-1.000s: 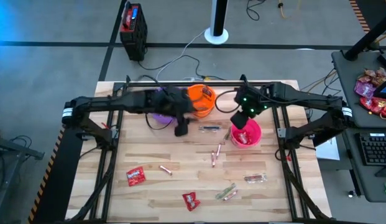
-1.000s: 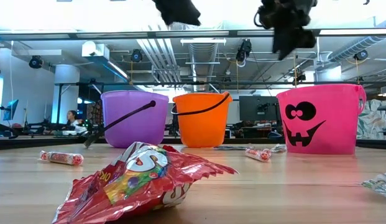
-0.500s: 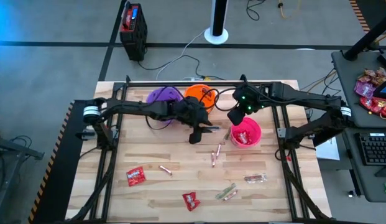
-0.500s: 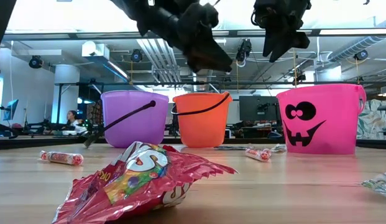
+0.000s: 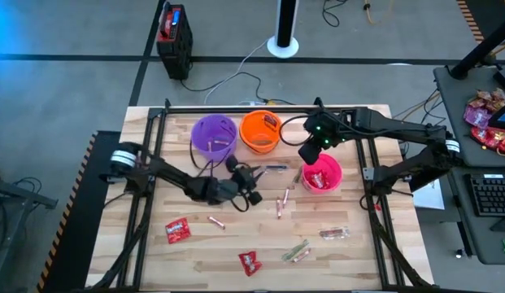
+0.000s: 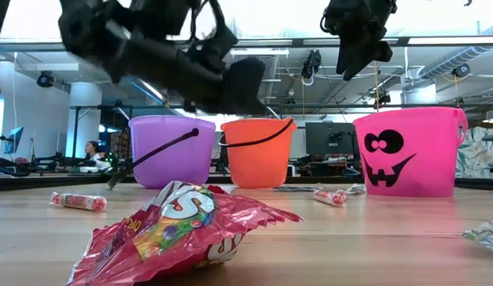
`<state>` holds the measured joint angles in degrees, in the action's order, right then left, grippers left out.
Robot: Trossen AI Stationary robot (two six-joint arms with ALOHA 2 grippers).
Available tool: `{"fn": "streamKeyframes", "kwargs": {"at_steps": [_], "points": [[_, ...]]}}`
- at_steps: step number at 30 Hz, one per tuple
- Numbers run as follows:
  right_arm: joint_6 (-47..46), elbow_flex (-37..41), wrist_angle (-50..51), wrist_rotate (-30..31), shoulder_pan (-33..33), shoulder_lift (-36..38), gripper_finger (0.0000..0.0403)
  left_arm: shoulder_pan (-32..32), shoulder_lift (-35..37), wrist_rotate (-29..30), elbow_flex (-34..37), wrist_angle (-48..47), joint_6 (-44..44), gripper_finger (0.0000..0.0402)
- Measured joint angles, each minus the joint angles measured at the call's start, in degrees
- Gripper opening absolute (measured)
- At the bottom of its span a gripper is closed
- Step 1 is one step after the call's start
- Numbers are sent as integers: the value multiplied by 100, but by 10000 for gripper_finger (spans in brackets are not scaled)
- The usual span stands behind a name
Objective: Sort candy by brand, put in halloween buckets
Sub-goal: Put the blue candy into the orange bucket
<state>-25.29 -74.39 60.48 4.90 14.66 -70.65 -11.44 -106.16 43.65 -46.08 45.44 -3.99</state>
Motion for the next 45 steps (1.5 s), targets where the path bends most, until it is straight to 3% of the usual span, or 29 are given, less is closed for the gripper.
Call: {"fn": "streamKeyframes", "kwargs": {"at_steps": [2, 5, 9, 14, 19, 26, 33, 39, 45], "points": [[78, 3, 0, 28, 0, -23, 146, -1, -282, -381, 11, 657, -249, 78], [95, 7, 3, 25, 0, -50, 146, 54, -816, -213, -94, 905, -523, 77], [131, 16, 14, 22, 0, -71, 146, 164, -1294, 3, -676, 815, -121, 77], [209, 22, 71, -28, 0, -72, 146, 412, -1733, -144, -1379, -212, -215, 77], [235, 30, 88, -39, -2, -72, 146, 638, -1754, -222, -1668, -1061, -755, 77], [283, 37, 77, -37, -2, -72, 146, 857, -1730, -851, -1554, -1058, -714, 77], [287, 37, 49, -35, -2, -72, 146, 964, -1741, -856, -1534, -1283, -559, 79], [287, 39, 48, -35, -2, -72, 146, 1025, -1741, -1293, -1551, -1634, -583, 106], [283, 39, 47, -35, -2, -72, 146, 1082, -1740, -1282, -1533, -1656, -363, 139]]}}
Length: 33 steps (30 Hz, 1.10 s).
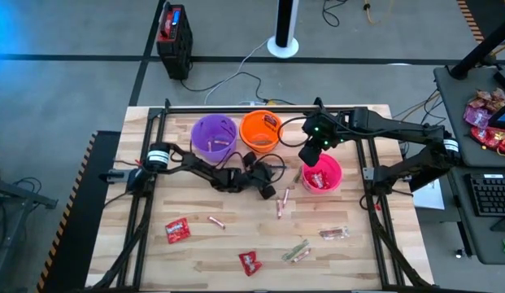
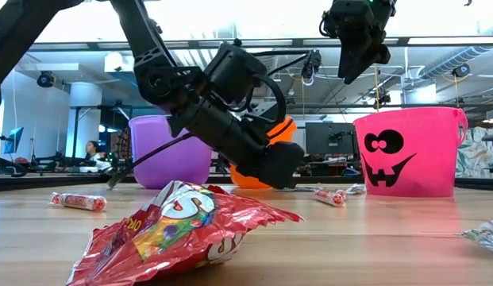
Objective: Sort candy by brand, put in halloween buckets
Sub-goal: Put the blue candy into the orange bucket
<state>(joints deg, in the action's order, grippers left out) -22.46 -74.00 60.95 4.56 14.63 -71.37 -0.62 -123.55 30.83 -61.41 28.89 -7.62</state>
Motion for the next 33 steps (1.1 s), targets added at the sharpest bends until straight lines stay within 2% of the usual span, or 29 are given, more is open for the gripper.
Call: {"fn": "streamKeyframes", "kwargs": {"at_steps": [7, 12, 20, 24, 30, 33], "points": [[-2, 4, -4, 1, 2, 0, 146, 159, -1, 135, 4, -52, -36, 146], [-40, 17, -4, 2, 2, 0, 146, 231, 1, -252, 24, -223, -42, 140], [-46, 17, -4, 2, 2, 2, 146, 218, 23, -485, 140, -216, -102, 125], [-46, 17, -4, 2, 2, 2, 146, 216, 27, -616, 142, -246, -98, 99], [-48, 17, -4, 4, 2, 2, 146, 206, 28, -851, 153, -362, -119, 14], [-46, 17, -4, 7, 2, 2, 146, 177, 40, -883, 170, -360, -207, 11]]}}
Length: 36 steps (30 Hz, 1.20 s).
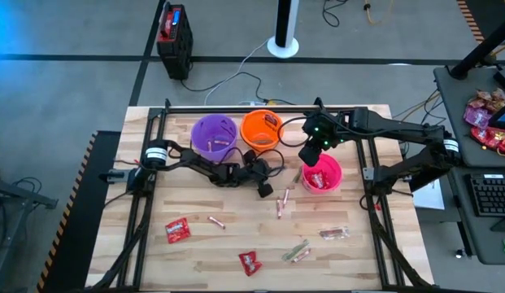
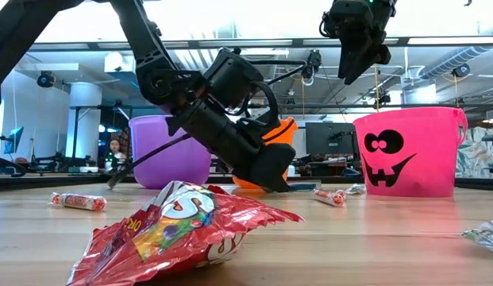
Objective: Sort candy by brand, put in halloween buckets
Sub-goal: Put the blue candy into the orange bucket
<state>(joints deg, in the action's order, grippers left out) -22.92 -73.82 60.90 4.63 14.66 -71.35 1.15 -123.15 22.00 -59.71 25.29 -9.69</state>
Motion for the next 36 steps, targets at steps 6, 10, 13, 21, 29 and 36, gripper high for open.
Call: {"fn": "streamKeyframes", "kwargs": {"at_steps": [6, 10, 13, 21, 29, 36], "points": [[1, 1, 1, 4, 0, 0, 146, -190, 638, -199, 68, -530, 26, 3], [117, 2, -15, 6, 2, 0, 146, -212, 1526, -403, 102, -909, 24, 2], [258, 3, -40, 8, 30, 0, 146, -212, 2122, -518, 198, -1331, 85, 1], [562, 15, -356, 19, 173, 0, 146, 240, 3529, 193, 98, -2412, -498, 0], [650, 17, -805, 5, 412, 0, 146, 1266, 3342, -224, -875, -3509, -621, 0], [510, 17, -807, -3, 704, 0, 146, 1493, 2605, -679, -1528, -4239, -378, 16]]}}
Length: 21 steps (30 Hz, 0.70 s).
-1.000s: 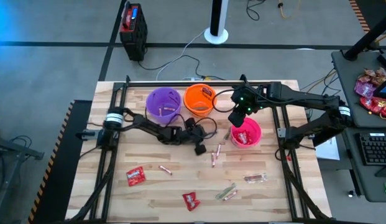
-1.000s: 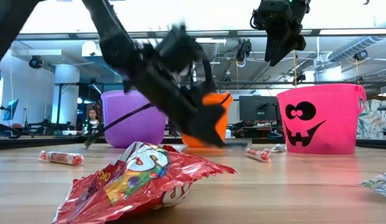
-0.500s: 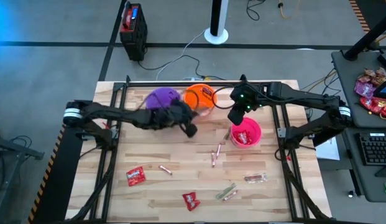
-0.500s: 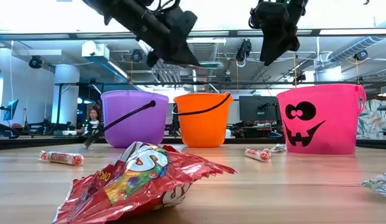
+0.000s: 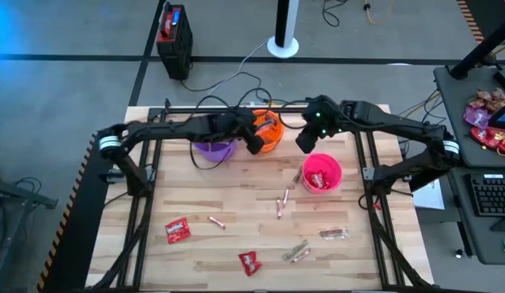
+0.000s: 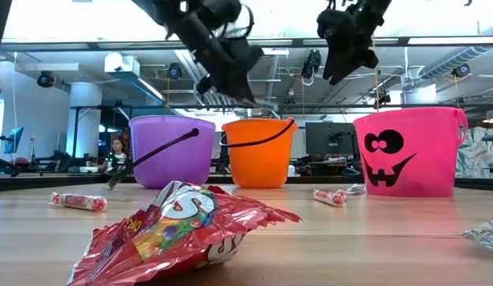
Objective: Sort candy by brand, put in halloween buckets
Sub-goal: Put the blue candy into the orange bucket, then put the white candy into the violet bucket
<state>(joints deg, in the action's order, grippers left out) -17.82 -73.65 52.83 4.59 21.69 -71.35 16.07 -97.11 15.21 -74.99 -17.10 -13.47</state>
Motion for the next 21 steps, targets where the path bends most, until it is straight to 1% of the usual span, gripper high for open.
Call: {"fn": "streamKeyframes", "kwargs": {"at_steps": [6, 10, 14, 17, 19, 21], "points": [[-101, 0, -1, -3, 112, 0, 146, -14, -76, -37, 53, 22, 35, 69], [-71, 0, -1, -31, 123, 0, 146, -4, 21, -35, 68, 8, 186, 92], [28, 0, -25, -347, 123, 0, 146, -13, 379, -38, 33, -17, 392, 103], [-46, -2, -148, -680, 123, 0, 146, -12, 726, -35, 29, -249, 434, 105], [-209, -11, -166, -997, 123, 0, 146, -11, 985, -31, 49, -505, 529, 104], [-403, -14, -340, -1530, 90, -11, 146, -11, 1222, -33, 55, -842, 743, 104]]}}
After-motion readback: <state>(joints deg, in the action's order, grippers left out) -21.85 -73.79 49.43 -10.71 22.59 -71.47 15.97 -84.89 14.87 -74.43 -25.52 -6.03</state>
